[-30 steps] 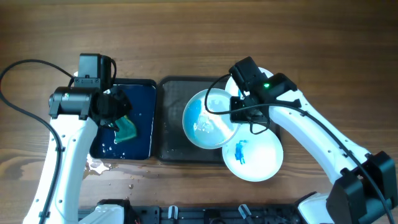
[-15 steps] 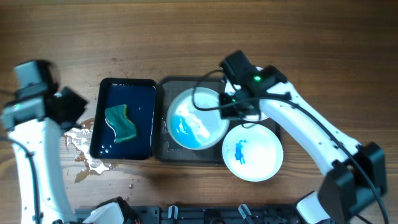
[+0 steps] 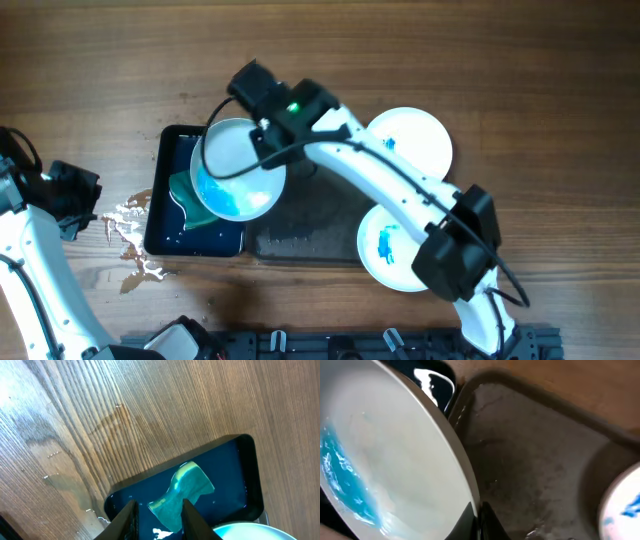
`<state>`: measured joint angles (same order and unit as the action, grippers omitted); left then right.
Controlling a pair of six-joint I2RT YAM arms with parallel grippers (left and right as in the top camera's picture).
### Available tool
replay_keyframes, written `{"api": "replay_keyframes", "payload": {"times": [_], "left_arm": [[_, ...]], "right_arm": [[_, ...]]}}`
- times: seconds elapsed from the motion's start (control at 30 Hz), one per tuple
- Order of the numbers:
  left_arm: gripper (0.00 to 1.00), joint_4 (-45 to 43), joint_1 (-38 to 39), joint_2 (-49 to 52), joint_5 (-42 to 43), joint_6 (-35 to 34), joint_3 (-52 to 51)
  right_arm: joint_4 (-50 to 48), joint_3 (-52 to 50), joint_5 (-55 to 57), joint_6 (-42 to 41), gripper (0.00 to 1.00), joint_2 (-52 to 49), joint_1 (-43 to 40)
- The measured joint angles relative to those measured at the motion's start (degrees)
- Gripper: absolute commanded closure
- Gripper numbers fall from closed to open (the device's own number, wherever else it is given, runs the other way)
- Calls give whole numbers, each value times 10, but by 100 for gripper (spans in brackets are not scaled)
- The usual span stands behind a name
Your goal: Clean dirty plates on tray and stack at the side
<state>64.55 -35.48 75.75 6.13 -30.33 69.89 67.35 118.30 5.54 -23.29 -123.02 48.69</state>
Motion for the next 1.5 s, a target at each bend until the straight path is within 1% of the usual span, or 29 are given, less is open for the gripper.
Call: {"api": "replay_keyframes", "payload": {"times": [0.13, 0.23, 0.47, 0.57, 0.63, 0.77, 0.9, 1.07, 1.17, 1.27, 1.4, 1.47, 1.5], "left_arm": [[75, 5, 0, 0, 0, 0, 0], [75, 9, 0, 0, 0, 0, 0], [76, 12, 0, 0, 0, 0, 0], [76, 14, 0, 0, 0, 0, 0], [76, 15, 0, 0, 0, 0, 0], [76, 16, 0, 0, 0, 0, 0], [78, 17, 0, 0, 0, 0, 0], [79, 17, 0, 0, 0, 0, 0], [80, 17, 0, 0, 0, 0, 0], [80, 18, 0, 0, 0, 0, 0], [83, 19, 0, 0, 0, 0, 0], [84, 19, 0, 0, 0, 0, 0], [86, 19, 0, 0, 0, 0, 0]], "right_arm": [[-3, 2, 146, -2, 95, 0, 56], [-17, 3, 230, -3, 95, 0, 84], [-52, 3, 386, -2, 96, 0, 134], [-93, 3, 464, 30, 95, 0, 151], [-160, 3, 508, 74, 95, -1, 162], [-275, 5, 588, 192, 95, -1, 192], [-333, 5, 621, 307, 96, -1, 198], [-414, 5, 632, 445, 95, -1, 198], [-426, 5, 631, 506, 96, -1, 199], [-426, 5, 631, 532, 95, -1, 203], [-422, 5, 631, 542, 96, -1, 206], [-403, 5, 630, 535, 96, -1, 206], [-383, 5, 628, 516, 96, -1, 206]]}}
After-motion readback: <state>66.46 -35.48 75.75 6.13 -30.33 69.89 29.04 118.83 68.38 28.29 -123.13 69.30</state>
